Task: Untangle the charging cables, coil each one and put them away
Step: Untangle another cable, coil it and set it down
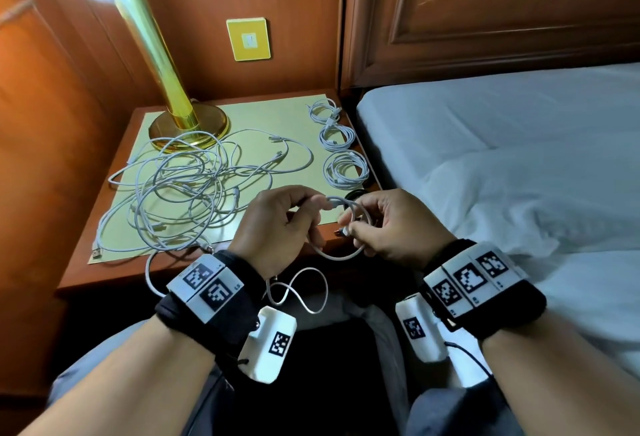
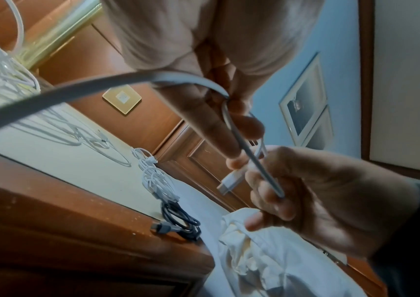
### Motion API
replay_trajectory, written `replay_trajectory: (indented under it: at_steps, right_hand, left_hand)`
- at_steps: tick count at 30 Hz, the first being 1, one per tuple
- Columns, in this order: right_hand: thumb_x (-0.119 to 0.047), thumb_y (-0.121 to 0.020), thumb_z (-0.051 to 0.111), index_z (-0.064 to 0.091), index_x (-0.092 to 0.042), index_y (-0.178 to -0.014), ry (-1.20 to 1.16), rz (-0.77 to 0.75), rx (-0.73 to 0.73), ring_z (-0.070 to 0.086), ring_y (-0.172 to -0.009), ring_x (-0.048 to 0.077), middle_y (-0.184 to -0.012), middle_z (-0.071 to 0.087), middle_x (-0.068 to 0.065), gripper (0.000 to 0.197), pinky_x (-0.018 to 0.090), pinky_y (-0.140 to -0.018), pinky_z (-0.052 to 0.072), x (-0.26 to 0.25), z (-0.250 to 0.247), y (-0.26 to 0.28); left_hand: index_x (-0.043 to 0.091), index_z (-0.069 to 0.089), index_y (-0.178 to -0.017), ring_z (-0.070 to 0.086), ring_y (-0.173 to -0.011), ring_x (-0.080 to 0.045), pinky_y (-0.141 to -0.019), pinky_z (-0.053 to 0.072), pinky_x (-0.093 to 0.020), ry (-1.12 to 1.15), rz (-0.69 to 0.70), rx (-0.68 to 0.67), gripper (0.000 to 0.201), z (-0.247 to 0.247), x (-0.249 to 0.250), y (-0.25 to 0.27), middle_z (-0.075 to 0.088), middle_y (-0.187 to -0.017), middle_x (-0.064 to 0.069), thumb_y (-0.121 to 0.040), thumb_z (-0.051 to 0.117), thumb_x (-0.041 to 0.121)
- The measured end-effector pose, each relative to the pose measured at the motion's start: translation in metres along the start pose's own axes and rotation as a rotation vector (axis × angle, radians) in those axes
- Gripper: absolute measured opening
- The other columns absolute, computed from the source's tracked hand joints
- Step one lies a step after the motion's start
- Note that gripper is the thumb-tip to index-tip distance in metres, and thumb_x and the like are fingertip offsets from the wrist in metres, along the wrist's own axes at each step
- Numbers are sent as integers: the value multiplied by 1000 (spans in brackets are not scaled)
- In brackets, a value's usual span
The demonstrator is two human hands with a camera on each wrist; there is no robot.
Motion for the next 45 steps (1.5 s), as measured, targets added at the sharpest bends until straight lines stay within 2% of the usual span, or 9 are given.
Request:
replay_trajectory:
  at_steps: [5,8,13,19,24,30,35,38,45]
  right_hand:
    - [-12,-94,59,74,-17,-85,-49,-3,129,59,-49,0,-53,61,-17,18,12,-54,44,-1,-8,-3]
    - [-17,-89,67,71,-10,-80,-54,9,28,53,-54,3,-60,61,-6,12,18,-58,43,0,-5,-5]
    - [-30,-95,64,73,-5,-85,-216,11,-95,55,-54,2,-68,67,2,28,14,-55,41,-2,-5,-4]
    - [-6,-98,49,61,-6,-87,-523,185,-197,34,-40,13,-75,67,11,16,20,-39,26,5,14,-2]
    - [-24,-104,46,69,-9,-86,-528,165,-341,28,-43,8,-62,49,-2,33,22,-41,21,0,25,3]
    - [-29,-91,53,59,-12,-82,-845,173,-127,26,-35,4,-58,45,-4,21,21,-42,19,2,-7,-3]
    - [-37,-87,53,58,-23,-75,-1048,169,47,25,-34,4,-61,49,-8,19,22,-45,20,11,-52,-3]
    - [-38,-87,54,60,-25,-71,-1057,159,69,23,-34,4,-64,53,-8,22,27,-55,12,13,-61,0]
    - [-29,-92,56,67,-16,-79,-848,-12,173,29,-36,10,-78,73,8,21,23,-41,20,-4,-52,3]
  left_hand:
    - [21,72,-80,62,-48,-23,-53,57,-36,111,28,-27,25,3,-1,-1,58,-66,-14,-100,58,14]
    - [23,74,-86,61,-50,-23,-60,60,-51,18,51,32,20,-6,-8,-5,56,-61,3,-100,59,20]
    - [19,72,-89,60,-47,-8,-53,54,-26,-130,177,95,15,-16,5,-1,58,-59,7,-98,60,16]
    - [12,75,-95,58,-58,1,-60,44,-12,-233,384,30,12,-8,22,4,56,-69,20,-96,63,10]
    - [9,74,-96,57,-61,2,-61,40,-8,-241,423,24,11,-7,23,4,56,-68,19,-96,63,11]
    - [9,66,-111,70,-66,-16,-51,43,-10,65,166,-4,15,-11,3,-3,71,-85,-4,-99,58,8]
    - [24,63,-104,61,-56,-18,-48,43,-24,75,70,177,15,-47,-11,-6,67,-82,-1,-97,62,11]
    - [30,61,-88,55,-56,-14,-50,42,-22,48,81,280,19,-61,-8,-1,64,-83,2,-92,69,14]
    - [29,73,-95,57,-64,-5,-60,39,-7,-269,120,8,15,-15,-1,16,64,-79,31,-89,72,14]
Point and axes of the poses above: each hand's wrist, its own y-axis away from the middle knuckle, its own z-axis out of the palm, x = y × z, the point moved 9 cm from there along -y, towards the middle knuckle
